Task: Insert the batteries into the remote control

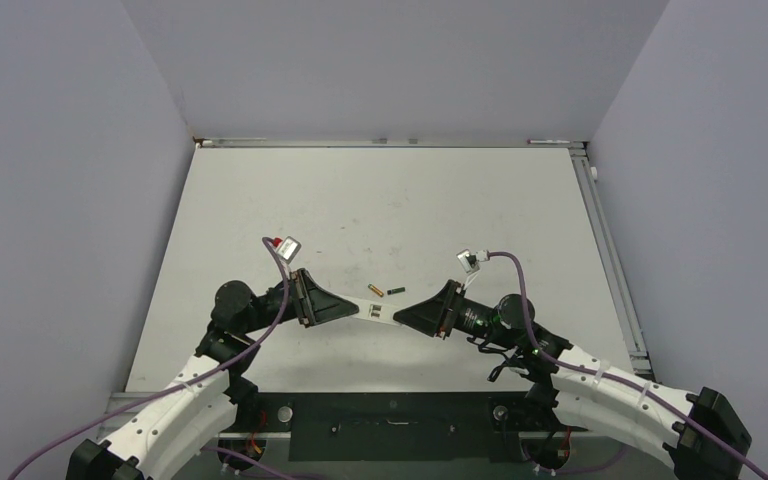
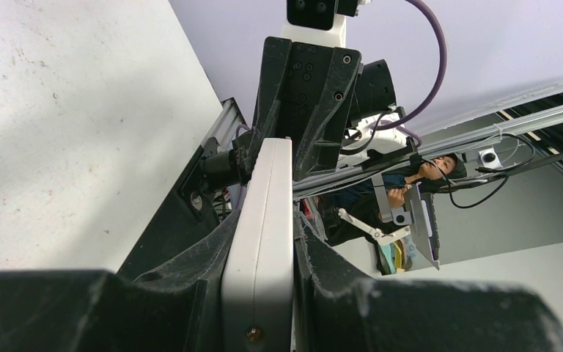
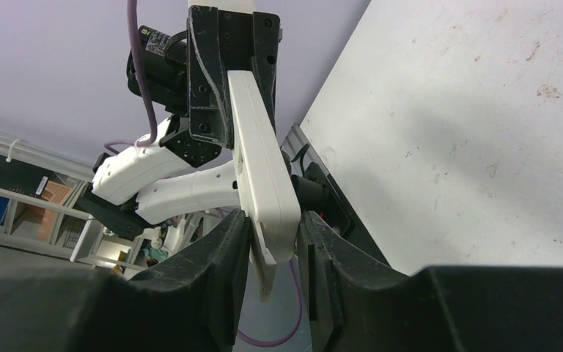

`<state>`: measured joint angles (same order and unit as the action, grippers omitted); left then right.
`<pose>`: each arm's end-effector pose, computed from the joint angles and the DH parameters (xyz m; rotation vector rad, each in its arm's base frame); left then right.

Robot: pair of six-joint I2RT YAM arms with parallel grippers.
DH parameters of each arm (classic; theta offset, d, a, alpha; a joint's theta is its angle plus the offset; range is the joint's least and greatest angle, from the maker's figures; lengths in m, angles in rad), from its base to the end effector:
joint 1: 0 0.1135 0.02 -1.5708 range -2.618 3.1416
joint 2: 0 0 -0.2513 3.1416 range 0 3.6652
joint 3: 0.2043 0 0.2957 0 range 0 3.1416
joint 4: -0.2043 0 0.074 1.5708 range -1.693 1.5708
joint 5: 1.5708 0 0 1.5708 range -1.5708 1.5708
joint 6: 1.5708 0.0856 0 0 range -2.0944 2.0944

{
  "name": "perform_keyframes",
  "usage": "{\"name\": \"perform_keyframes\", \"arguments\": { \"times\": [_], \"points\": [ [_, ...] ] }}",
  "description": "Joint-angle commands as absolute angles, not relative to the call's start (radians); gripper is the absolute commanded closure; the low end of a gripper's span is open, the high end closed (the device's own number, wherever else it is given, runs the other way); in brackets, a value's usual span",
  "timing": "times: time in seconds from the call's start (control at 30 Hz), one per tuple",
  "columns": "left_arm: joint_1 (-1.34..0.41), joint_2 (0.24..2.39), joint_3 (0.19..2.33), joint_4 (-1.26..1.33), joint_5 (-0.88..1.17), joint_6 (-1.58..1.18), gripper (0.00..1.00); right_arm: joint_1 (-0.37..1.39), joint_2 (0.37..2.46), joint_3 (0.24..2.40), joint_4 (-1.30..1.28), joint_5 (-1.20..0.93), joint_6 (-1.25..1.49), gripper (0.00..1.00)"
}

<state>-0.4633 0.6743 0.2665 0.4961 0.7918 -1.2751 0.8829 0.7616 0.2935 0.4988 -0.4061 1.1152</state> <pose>0.1937 -0.1648 0.2225 0.0421 1.8735 -1.8823 0.1492 0.2348 0.2145 -0.1752 1.8777 1.8052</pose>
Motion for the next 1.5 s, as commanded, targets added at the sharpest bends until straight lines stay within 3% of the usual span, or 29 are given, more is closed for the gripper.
{"name": "perform_keyframes", "arguments": {
  "times": [0.0,0.8,1.17,1.47],
  "points": [
    [-0.453,0.679,0.311,0.496,0.766,-1.248,1.0,0.879,0.737,0.304,0.546,-0.397,1.098,0.71],
    [-0.453,0.713,0.329,0.433,0.775,-1.188,1.0,0.884,0.687,0.326,0.429,-0.383,1.056,0.8],
    [-0.451,0.717,0.355,0.374,0.77,-1.148,1.0,0.885,0.672,0.343,0.379,-0.377,1.041,0.78],
    [-0.45,0.727,0.365,0.357,0.767,-1.129,1.0,0.885,0.652,0.344,0.365,-0.374,1.043,0.88]
  ]
}}
